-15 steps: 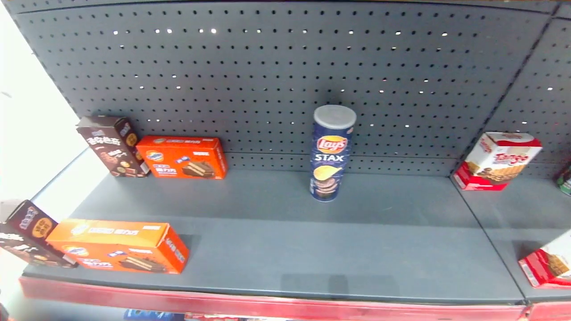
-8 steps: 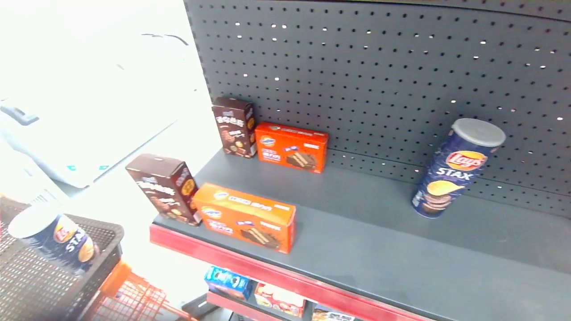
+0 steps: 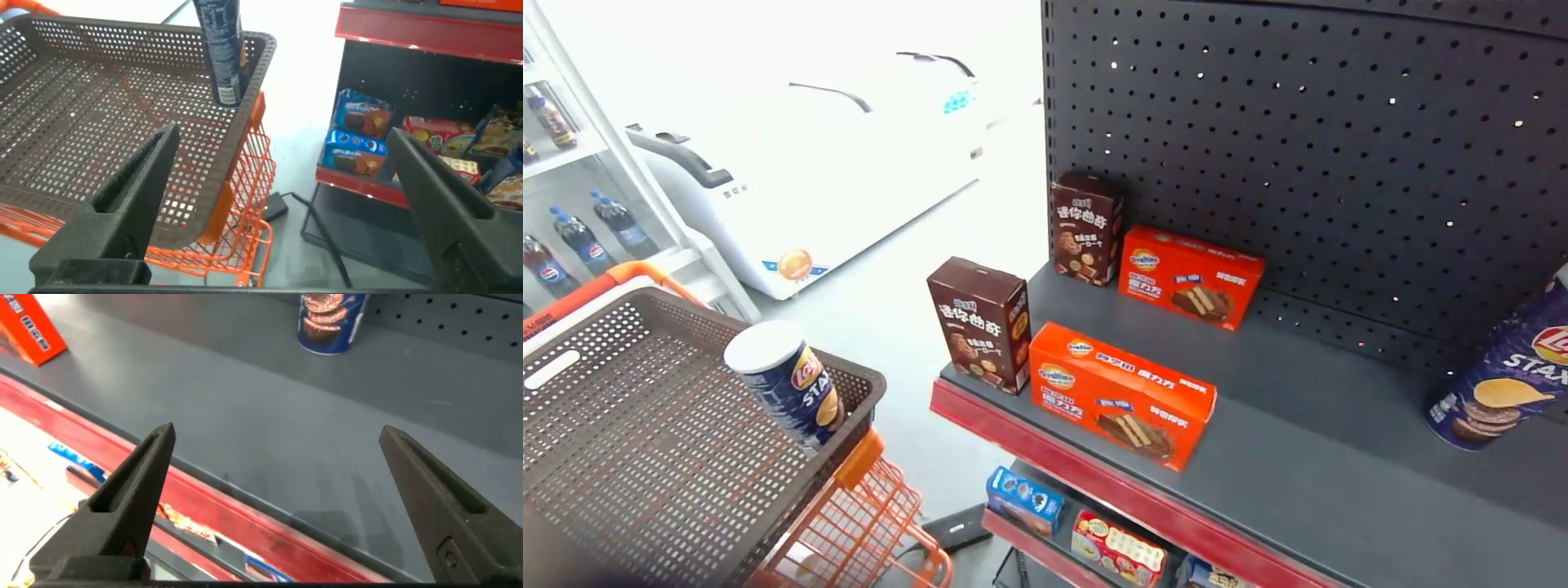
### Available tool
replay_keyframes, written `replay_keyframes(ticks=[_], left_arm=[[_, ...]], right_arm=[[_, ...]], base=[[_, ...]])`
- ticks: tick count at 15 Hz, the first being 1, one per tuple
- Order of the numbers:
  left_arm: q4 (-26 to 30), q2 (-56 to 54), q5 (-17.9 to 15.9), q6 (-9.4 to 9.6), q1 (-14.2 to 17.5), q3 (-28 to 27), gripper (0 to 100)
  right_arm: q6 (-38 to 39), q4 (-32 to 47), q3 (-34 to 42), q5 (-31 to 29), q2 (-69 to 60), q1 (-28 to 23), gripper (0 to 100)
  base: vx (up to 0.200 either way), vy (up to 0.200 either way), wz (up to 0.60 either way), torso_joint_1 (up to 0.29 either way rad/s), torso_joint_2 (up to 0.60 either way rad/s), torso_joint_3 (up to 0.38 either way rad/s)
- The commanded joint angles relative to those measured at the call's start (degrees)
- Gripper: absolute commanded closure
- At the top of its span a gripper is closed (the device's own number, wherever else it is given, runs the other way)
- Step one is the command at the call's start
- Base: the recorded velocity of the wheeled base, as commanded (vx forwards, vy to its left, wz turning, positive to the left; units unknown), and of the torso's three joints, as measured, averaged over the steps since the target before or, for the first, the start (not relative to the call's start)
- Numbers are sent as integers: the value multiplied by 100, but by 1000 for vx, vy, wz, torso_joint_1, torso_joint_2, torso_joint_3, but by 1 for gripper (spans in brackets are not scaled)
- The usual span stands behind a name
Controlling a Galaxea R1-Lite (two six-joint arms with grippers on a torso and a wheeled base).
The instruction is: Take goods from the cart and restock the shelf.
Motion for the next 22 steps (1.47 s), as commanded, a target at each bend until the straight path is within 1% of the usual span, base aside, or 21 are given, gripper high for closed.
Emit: replay_keyframes(ticks=[1,2,3,4,5,6,7,9,10,11,12,13,14,15,16,18,20,21,22], left_arm=[[6,-2,0,6,-9,-9,0],[-3,-2,44,6,9,-9,0],[68,-2,211,6,9,-185,0],[191,165,290,6,0,-519,0],[410,947,422,-46,-9,-976,0],[419,1272,493,-90,0,-1160,0],[410,2063,580,-108,0,-1485,0],[358,3267,730,-125,70,-2021,0],[235,3742,765,-125,123,-2206,0],[-20,4172,774,-134,114,-2232,0],[-222,4585,756,-187,246,-2232,0],[-785,5350,730,-196,765,-2232,0],[-1251,5895,730,-2,976,-2206,0],[-1734,6545,739,129,1011,-2206,0],[-2165,6897,730,121,984,-2162,0],[-3597,7890,739,121,905,-1775,0],[-4749,8628,695,77,677,-1415,0],[-5513,9059,607,33,527,-1301,0],[-5865,9235,519,15,439,-1283,0]], right_arm=[[0,2,0,0,8,-2,0],[0,-7,0,0,8,-2,0],[0,-7,0,0,8,-2,0],[0,-7,0,0,8,-2,0],[0,2,0,0,8,-2,0],[0,-7,0,0,8,-2,0],[0,2,0,0,8,-2,0],[0,-7,0,0,8,-2,0],[0,2,0,0,8,-2,0],[0,-7,0,0,8,-2,0],[0,-7,0,0,8,-2,0],[-9,-7,0,0,8,-2,0],[0,-7,0,0,8,-2,0],[0,-7,0,0,8,-2,0],[0,-7,0,0,8,-2,0],[0,-7,0,0,8,-2,0],[0,-7,0,0,8,-2,0],[0,-7,0,0,8,-2,0],[0,2,0,0,8,-2,0]], base=[[0,0,0,0,0,0],[0,0,0,0,0,0],[0,0,0,0,0,0],[0,0,0,0,0,0],[0,0,0,0,0,0],[0,0,0,0,0,0],[0,0,0,0,0,0],[0,0,0,0,0,0],[0,0,0,0,0,0],[0,0,0,0,0,0],[0,0,0,0,0,0],[0,0,0,0,0,0],[0,0,0,0,0,0],[0,0,0,0,0,0],[0,0,0,0,0,0],[0,0,0,0,0,0],[0,0,0,0,0,0],[0,0,0,0,0,0],[0,0,0,0,0,0]])
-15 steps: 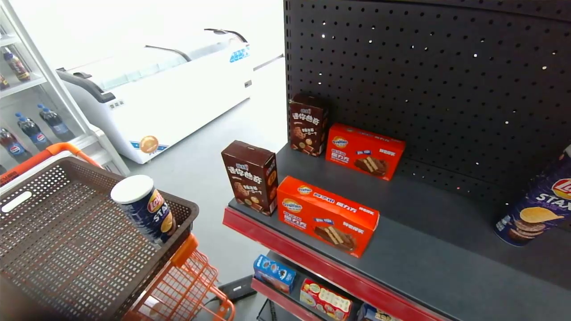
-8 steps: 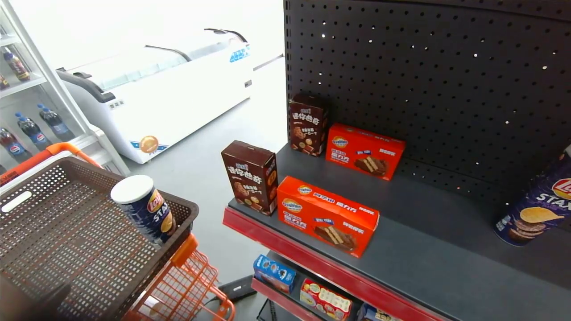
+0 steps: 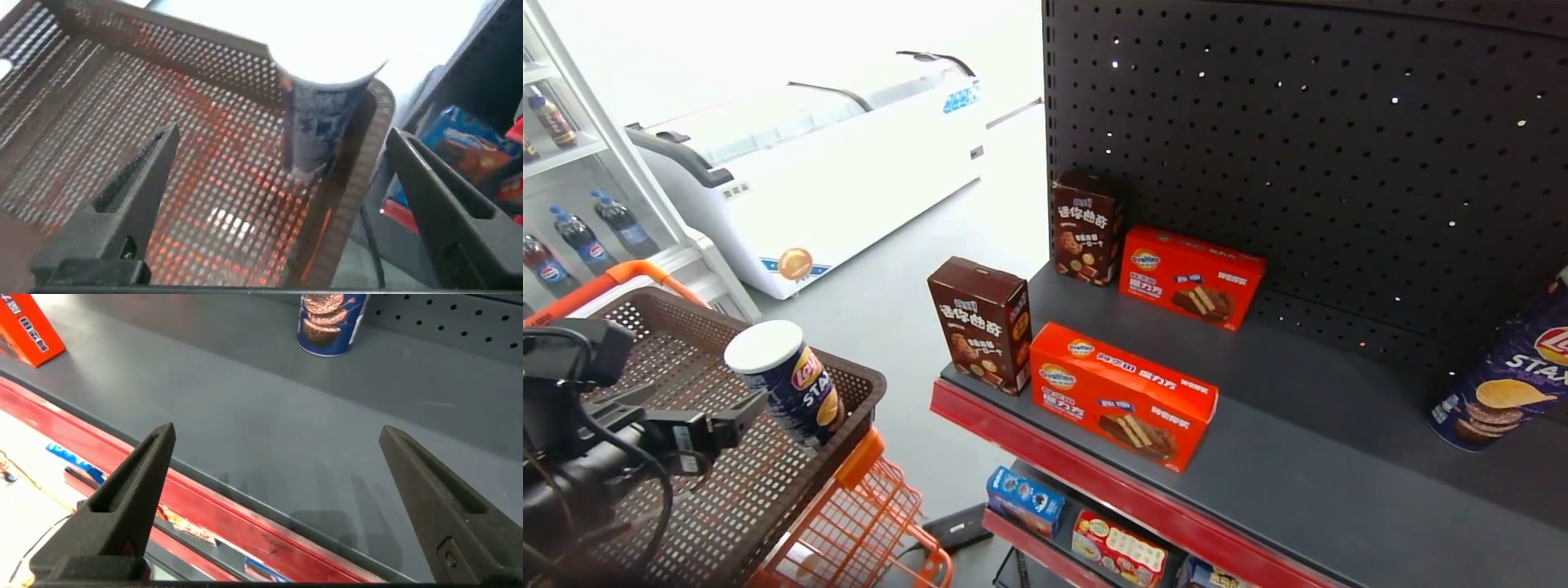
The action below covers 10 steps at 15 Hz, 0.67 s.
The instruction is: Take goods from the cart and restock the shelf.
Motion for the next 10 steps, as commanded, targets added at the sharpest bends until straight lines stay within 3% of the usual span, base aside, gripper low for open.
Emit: replay_keyframes(ticks=[1,2,10], left_arm=[[-799,1332,-245,-18,-278,242,0],[-1028,1692,-254,43,-234,181,0],[-2531,3459,-254,-10,-243,-786,0]], right_arm=[[0,1,0,9,8,0,0],[0,1,0,0,8,0,0],[0,-8,0,0,8,0,0]], base=[[0,0,0,0,0,0],[0,0,0,0,0,0],[0,0,0,0,0,0]])
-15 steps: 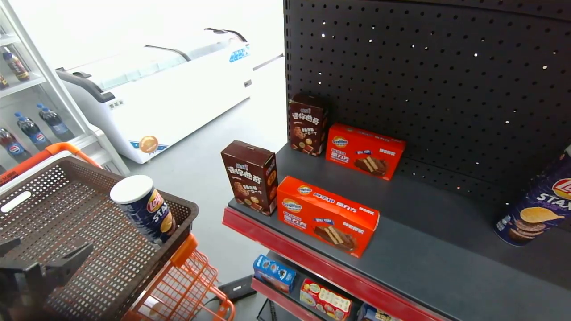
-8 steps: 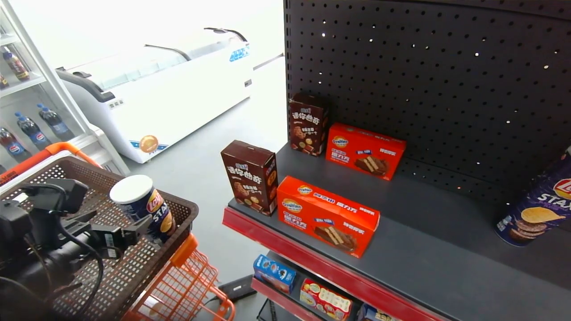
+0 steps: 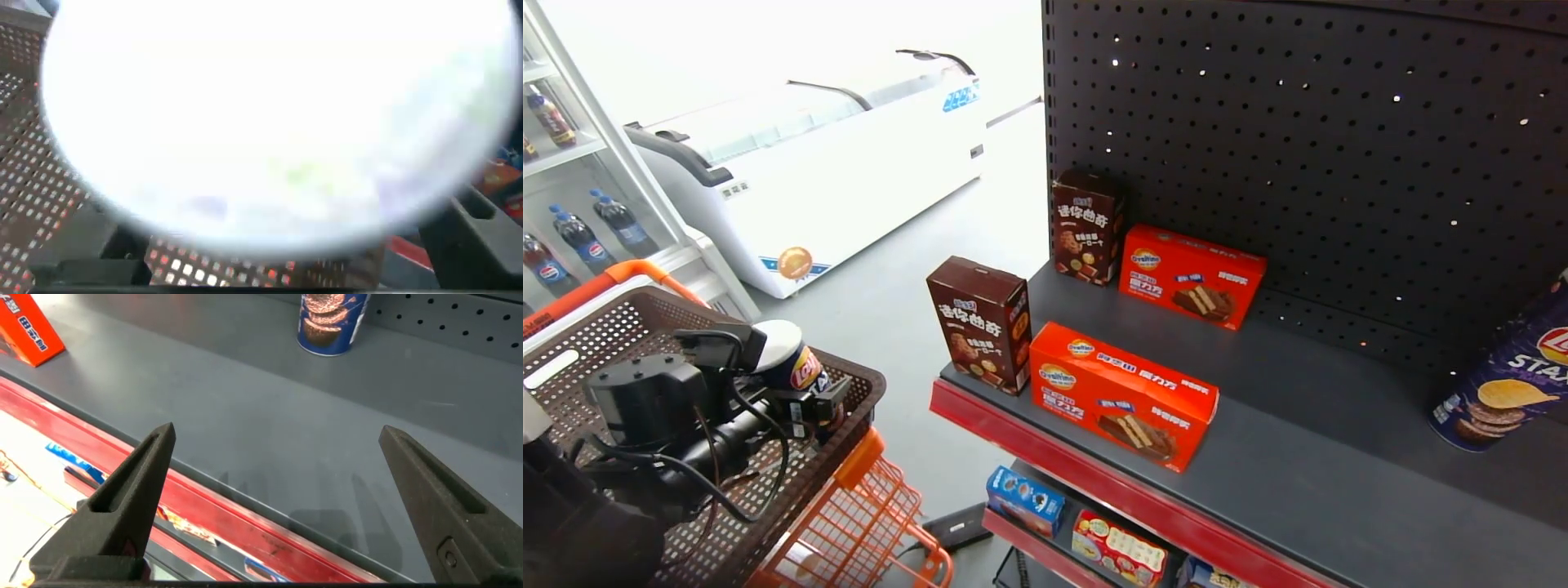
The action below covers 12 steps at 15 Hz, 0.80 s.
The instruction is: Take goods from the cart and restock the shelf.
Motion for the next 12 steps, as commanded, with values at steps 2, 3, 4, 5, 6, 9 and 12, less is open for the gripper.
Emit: replay_keyframes(ticks=[2,3,4,5,6,9,12], left_arm=[[-323,610,-2,-27,-40,-221,0],[-402,681,-2,-45,-40,-292,100],[-358,777,-2,-36,-40,-512,100],[-358,821,-2,-45,-40,-547,100],[-367,848,-2,-45,-40,-555,100],[-472,839,-2,-45,-48,-591,100],[-499,470,-2,69,-75,-696,100]], right_arm=[[0,2,0,0,8,0,0],[0,2,0,9,8,0,0],[0,2,0,0,8,0,0],[0,2,0,0,8,0,0],[0,2,0,0,8,0,0],[0,-7,0,0,8,0,0],[0,-7,0,0,8,0,0]], base=[[0,0,0,0,0,0],[0,0,0,0,0,0],[0,0,0,0,0,0],[0,0,0,0,0,0],[0,0,0,0,0,0],[0,0,0,0,0,0],[0,0,0,0,0,0]])
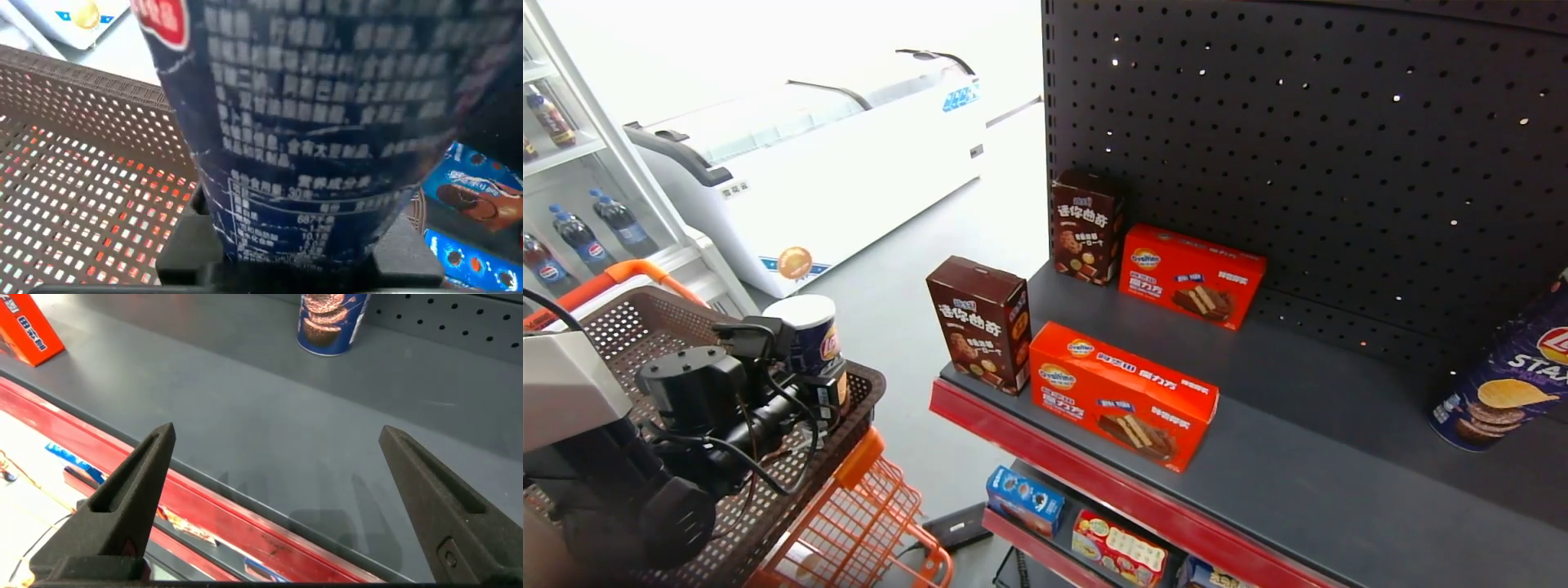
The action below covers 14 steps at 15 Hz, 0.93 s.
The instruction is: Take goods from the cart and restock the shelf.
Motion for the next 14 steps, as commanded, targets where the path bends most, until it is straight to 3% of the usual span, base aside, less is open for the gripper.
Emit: replay_keyframes(ticks=[1,3,4,6,8,10,12,14], left_arm=[[45,-708,-8,83,-123,-112,100],[458,-1306,-26,83,-132,-393,100],[1073,-1772,-26,109,-141,-665,100],[1618,-2361,-34,144,-194,-683,100],[1653,-2853,-43,144,-492,-164,100],[1715,-3310,-17,135,-985,152,100],[1662,-3363,-26,223,-1178,345,100],[1372,-3284,-87,188,-1995,442,100]], right_arm=[[-9,5,0,0,8,0,0],[0,-4,0,0,8,0,0],[0,5,0,0,8,0,0],[0,5,0,0,8,0,0],[0,5,0,0,8,0,0],[0,-4,0,0,8,0,0],[0,-4,0,0,8,0,0],[0,-4,0,0,8,0,0]], base=[[0,0,0,0,0,0],[0,0,0,0,0,0],[0,0,0,0,0,0],[0,0,0,0,0,0],[0,0,0,0,0,0],[0,0,0,0,0,0],[0,0,0,0,0,0],[0,0,0,0,0,0]])
